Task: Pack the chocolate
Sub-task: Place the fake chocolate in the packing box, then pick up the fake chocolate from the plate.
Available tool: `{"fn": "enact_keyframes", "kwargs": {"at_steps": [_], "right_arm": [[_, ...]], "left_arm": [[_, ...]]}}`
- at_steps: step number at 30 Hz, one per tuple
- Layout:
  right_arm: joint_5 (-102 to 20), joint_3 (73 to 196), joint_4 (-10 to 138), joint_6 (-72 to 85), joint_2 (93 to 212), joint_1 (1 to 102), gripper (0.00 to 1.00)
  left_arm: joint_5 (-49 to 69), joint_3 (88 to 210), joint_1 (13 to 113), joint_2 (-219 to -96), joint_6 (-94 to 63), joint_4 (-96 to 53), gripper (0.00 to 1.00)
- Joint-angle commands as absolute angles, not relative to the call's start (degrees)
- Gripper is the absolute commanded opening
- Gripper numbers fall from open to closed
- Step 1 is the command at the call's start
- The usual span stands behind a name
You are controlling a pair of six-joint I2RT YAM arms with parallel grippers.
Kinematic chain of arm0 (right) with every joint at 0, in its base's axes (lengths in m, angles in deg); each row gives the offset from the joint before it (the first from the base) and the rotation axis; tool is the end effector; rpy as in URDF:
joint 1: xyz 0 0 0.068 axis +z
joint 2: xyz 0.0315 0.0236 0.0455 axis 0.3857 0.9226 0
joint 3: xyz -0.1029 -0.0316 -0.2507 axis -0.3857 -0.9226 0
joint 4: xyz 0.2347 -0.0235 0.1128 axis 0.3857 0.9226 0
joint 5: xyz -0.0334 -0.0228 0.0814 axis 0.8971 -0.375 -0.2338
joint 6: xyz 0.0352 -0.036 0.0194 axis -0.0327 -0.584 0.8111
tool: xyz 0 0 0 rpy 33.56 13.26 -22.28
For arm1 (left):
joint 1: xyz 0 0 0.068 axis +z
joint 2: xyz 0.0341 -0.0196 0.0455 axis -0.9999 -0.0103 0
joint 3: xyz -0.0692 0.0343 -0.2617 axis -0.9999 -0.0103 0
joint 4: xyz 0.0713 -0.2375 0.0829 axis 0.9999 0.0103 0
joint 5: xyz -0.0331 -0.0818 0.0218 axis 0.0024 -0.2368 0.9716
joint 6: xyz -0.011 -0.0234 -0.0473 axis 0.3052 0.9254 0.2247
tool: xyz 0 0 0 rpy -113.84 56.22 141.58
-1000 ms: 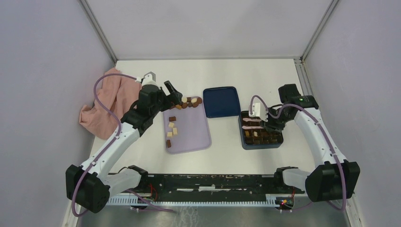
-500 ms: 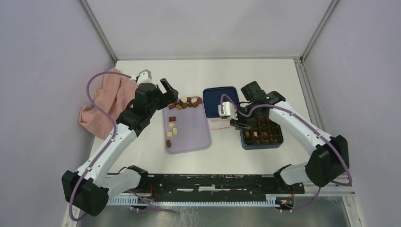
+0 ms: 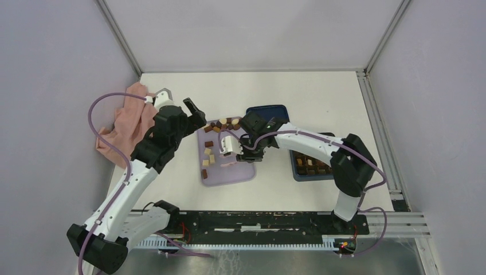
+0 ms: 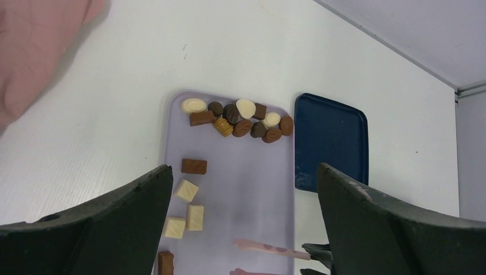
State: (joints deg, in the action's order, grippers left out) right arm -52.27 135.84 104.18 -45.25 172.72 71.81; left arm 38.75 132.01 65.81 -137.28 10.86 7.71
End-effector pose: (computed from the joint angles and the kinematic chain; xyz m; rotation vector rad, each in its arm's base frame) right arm 0.2299 0.2832 0.2302 -2.0227 1.7529 0.4655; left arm 0.1964 -0.0723 0.3420 -0.4715 1.9640 -0.3229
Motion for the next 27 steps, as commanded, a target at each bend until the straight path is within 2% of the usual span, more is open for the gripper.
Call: {"fn": "enact_keyframes", "kwargs": {"at_steps": [1, 12, 27], "right_arm": [[-48.27, 140.89, 99.82, -40.78, 176.18, 73.24, 0.41], [-47.00, 148.24, 101.61, -38.66, 184.95, 74.89, 0.44], [-44.79, 152.93, 103.72, -36.96, 190.28, 75.94, 0.45]], "left_arm": [[43.06, 134.10, 65.71, -134.65, 10.23, 9.11, 0.99], [43.86, 132.51, 65.68, -133.92, 10.81, 8.38, 0.99], [44.61, 131.45, 65.71, -132.31, 11.26, 8.41, 1.00]]}}
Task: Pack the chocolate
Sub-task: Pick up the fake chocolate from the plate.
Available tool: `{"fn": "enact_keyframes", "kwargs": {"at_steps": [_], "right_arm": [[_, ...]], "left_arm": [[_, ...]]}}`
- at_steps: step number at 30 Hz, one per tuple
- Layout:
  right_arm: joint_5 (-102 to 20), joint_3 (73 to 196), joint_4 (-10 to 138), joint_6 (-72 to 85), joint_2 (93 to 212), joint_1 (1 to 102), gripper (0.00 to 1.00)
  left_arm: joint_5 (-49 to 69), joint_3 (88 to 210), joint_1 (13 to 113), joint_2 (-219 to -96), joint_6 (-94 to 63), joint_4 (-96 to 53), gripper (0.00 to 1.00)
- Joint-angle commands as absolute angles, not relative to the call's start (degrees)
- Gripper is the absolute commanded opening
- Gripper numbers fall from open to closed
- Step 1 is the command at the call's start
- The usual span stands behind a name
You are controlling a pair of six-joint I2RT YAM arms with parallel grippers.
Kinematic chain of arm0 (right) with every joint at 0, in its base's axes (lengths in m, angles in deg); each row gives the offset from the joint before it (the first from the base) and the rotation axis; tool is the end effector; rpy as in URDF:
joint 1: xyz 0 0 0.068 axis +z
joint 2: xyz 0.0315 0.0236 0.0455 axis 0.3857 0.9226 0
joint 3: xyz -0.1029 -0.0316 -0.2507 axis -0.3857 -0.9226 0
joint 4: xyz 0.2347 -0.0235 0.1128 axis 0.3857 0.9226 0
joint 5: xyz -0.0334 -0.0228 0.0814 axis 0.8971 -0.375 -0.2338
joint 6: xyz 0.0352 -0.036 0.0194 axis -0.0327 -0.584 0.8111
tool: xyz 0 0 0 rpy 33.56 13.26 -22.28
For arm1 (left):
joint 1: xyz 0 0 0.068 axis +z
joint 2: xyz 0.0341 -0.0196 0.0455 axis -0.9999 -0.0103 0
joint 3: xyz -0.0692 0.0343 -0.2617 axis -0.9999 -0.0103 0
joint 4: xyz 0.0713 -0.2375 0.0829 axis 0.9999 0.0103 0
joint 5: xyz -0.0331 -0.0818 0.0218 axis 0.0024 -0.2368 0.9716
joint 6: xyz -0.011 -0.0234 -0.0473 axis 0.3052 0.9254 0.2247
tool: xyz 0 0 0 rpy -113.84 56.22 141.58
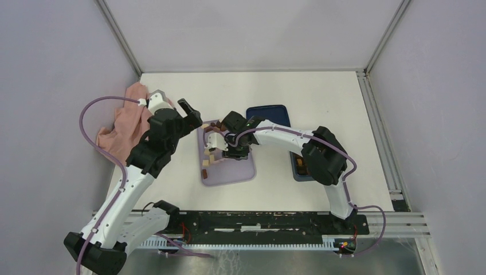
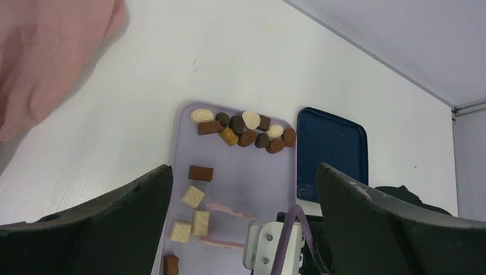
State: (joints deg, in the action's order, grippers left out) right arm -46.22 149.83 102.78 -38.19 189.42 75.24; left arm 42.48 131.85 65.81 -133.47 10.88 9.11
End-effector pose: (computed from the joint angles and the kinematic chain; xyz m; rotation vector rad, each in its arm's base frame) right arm 0.2568 0.3483 0.1911 -1.9800 1.8789 0.3777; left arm 0.1814 -0.0634 0.3511 -0.5101 1.9013 -0.2846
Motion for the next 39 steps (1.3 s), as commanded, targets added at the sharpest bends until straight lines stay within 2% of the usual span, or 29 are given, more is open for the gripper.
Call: {"fn": "enact_keyframes", "kwargs": {"at_steps": [1, 17, 28, 39], "right_arm": [[-44.71, 153.22, 103.97, -36.96, 190.57, 75.99, 0.45], [-42.13, 156.38, 105.64, -36.96, 193.67, 77.40, 0.42], [-43.08, 155.97, 105.84, -37.65, 191.59, 77.42, 0.25], [-45.75, 151.87, 104.93, -38.34, 184.75, 76.06, 0.21]], "left_arm": [[44.65, 131.39, 65.76, -132.18, 11.25, 8.54, 1.00], [44.80, 131.01, 65.72, -131.38, 11.56, 8.87, 1.00], [44.58, 130.92, 65.74, -131.88, 11.68, 8.23, 1.00], [43.49, 131.01, 65.70, -133.27, 11.43, 6.83, 1.00]]}}
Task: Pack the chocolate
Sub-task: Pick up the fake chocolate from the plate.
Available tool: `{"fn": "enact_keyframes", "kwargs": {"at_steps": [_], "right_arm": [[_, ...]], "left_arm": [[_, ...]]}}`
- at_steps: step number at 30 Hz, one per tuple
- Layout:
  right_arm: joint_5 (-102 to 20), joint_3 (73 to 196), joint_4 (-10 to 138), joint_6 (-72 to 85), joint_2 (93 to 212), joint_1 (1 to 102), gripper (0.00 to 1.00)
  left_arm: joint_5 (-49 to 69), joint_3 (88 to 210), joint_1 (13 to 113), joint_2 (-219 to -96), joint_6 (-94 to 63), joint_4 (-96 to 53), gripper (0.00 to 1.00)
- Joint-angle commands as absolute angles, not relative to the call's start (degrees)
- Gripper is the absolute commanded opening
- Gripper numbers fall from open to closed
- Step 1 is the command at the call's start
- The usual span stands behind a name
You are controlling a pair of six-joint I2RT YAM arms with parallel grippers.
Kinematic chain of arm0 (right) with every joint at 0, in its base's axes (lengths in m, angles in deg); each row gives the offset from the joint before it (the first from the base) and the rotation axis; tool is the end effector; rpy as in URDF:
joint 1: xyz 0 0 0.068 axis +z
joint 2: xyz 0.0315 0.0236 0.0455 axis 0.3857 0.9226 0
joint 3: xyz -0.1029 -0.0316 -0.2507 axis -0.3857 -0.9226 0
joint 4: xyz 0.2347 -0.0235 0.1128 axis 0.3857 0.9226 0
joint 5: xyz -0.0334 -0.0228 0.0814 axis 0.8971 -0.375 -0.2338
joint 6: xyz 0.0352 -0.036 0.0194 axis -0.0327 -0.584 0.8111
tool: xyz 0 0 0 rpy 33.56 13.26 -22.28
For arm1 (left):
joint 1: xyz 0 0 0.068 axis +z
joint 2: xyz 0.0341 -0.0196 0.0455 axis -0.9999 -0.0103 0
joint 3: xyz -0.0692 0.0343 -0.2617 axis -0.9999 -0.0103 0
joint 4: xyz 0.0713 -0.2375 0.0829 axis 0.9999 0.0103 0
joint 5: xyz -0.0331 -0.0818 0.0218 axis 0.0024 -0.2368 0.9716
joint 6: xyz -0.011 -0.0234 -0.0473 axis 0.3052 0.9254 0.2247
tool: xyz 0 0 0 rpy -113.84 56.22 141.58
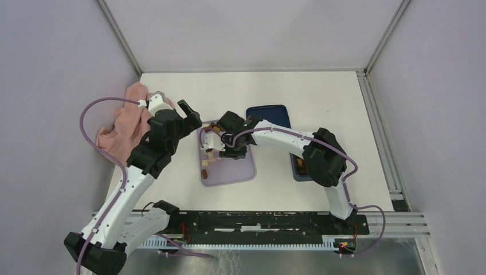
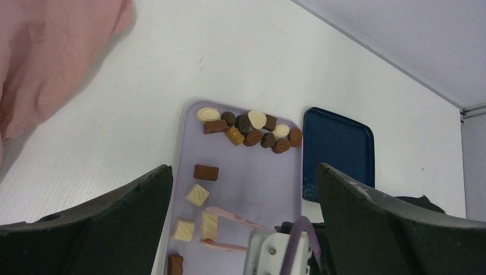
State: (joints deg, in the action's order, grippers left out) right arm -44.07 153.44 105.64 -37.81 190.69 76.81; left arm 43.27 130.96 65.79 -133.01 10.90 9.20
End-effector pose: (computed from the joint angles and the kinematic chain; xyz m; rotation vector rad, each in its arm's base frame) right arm 0.2521 0.3597 0.1978 -2.0006 1.8761 0.3354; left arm 0.1800 -0.0624 0.3471 -0.5173 1.9038 -0.2670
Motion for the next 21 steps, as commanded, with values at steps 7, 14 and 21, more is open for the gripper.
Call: {"fn": "enact_keyframes", "kwargs": {"at_steps": [7, 14, 21], "right_arm": [[-47.11, 146.89, 105.33, -40.03, 179.74, 73.91, 0.21], [-47.57, 136.35, 104.17, -43.20, 167.69, 69.15, 0.21], [-45.99, 123.29, 104.54, -45.66, 151.11, 60.80, 0.21]], "left_arm": [[42.87, 130.95, 65.67, -133.93, 11.49, 5.87, 1.00], [41.72, 130.20, 65.74, -134.56, 11.59, 4.35, 1.00], [39.55, 128.99, 65.65, -136.84, 11.95, 1.25, 1.00]]}}
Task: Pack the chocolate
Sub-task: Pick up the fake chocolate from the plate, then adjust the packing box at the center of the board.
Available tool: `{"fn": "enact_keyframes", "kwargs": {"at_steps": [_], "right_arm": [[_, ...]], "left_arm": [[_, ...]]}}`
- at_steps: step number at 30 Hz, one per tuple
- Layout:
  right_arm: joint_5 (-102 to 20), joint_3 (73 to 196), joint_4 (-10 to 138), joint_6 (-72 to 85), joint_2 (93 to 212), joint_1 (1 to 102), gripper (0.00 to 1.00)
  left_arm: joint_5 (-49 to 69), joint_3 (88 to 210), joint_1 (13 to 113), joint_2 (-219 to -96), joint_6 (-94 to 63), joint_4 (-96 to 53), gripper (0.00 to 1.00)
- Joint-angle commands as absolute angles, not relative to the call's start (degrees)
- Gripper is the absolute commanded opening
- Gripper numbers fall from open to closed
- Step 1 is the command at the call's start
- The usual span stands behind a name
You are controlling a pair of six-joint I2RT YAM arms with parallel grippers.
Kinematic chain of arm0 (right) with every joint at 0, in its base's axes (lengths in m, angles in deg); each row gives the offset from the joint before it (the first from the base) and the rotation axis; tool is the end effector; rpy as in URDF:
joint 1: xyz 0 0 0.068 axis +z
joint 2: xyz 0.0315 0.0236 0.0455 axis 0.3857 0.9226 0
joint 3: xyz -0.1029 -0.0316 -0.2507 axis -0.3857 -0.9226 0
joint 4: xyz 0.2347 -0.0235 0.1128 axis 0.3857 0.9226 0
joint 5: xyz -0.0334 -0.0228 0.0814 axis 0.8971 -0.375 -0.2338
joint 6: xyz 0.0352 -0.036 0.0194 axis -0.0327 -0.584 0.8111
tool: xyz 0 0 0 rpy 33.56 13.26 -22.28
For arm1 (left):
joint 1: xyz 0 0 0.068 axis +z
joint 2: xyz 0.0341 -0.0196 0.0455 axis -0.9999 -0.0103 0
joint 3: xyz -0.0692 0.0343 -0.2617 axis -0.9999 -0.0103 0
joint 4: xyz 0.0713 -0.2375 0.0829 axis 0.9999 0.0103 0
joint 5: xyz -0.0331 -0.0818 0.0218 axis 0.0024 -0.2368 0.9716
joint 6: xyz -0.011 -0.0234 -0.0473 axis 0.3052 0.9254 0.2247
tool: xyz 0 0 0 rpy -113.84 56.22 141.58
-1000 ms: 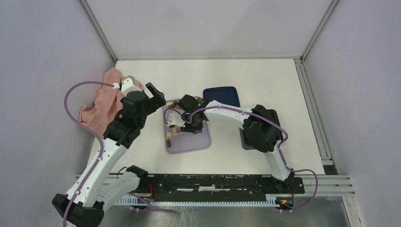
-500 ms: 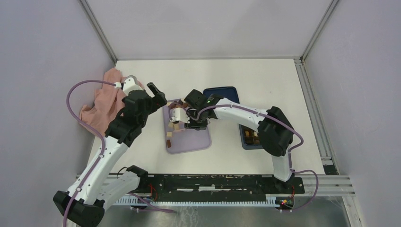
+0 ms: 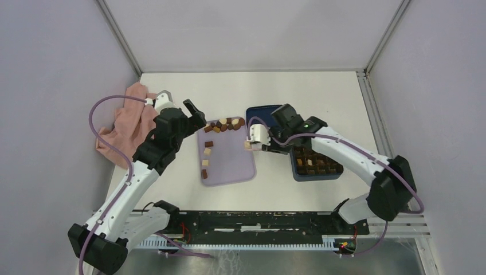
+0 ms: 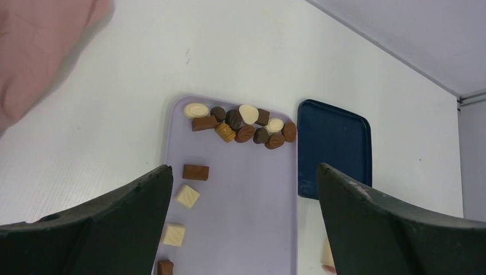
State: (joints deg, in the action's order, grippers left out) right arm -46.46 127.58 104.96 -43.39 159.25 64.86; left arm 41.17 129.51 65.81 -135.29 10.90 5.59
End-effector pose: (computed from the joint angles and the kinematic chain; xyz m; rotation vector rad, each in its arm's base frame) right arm 0.2272 0.2166 0.2605 -1.8197 1.8658 0.2922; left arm 0.1914 -0.0686 0.3374 -0.4970 1.9209 -0.2996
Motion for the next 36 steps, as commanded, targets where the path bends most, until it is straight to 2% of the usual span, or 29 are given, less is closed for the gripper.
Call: {"fn": "enact_keyframes", "kwargs": {"at_steps": [1, 7, 14, 22, 26, 31, 36], "right_arm": [[-45.96, 121.67, 104.94, -46.06, 149.15, 59.16, 0.21], [-43.99, 110.46, 107.07, -51.26, 134.34, 50.27, 0.21], [-46.18, 102.94, 113.03, -56.09, 122.87, 35.28, 0.21], [-52.01, 102.38, 115.56, -57.52, 122.44, 18.18, 0.21], [-56.19, 103.49, 117.51, -60.19, 123.96, 11.81, 0.21], [-57.94, 103.81, 119.24, -63.27, 123.55, 8.64, 0.21], [-57.48, 102.89, 122.00, -66.32, 121.32, 7.71, 0.21]], "left_arm": [[39.17, 129.01, 65.67, -137.31, 11.90, 0.74, 1.00], [36.15, 129.96, 65.68, -141.45, 11.51, -2.38, 0.99], [31.98, 131.68, 65.68, -146.30, 11.30, -5.88, 0.99], [12.85, 134.88, 62.90, -156.82, 9.68, -14.79, 0.95], [10.59, 138.87, 57.65, -163.53, 9.14, -14.80, 0.88], [9.94, 142.26, 51.02, -170.58, 9.45, -14.30, 0.77], [9.49, 144.39, 44.64, -176.35, 11.86, -15.09, 0.72]]}}
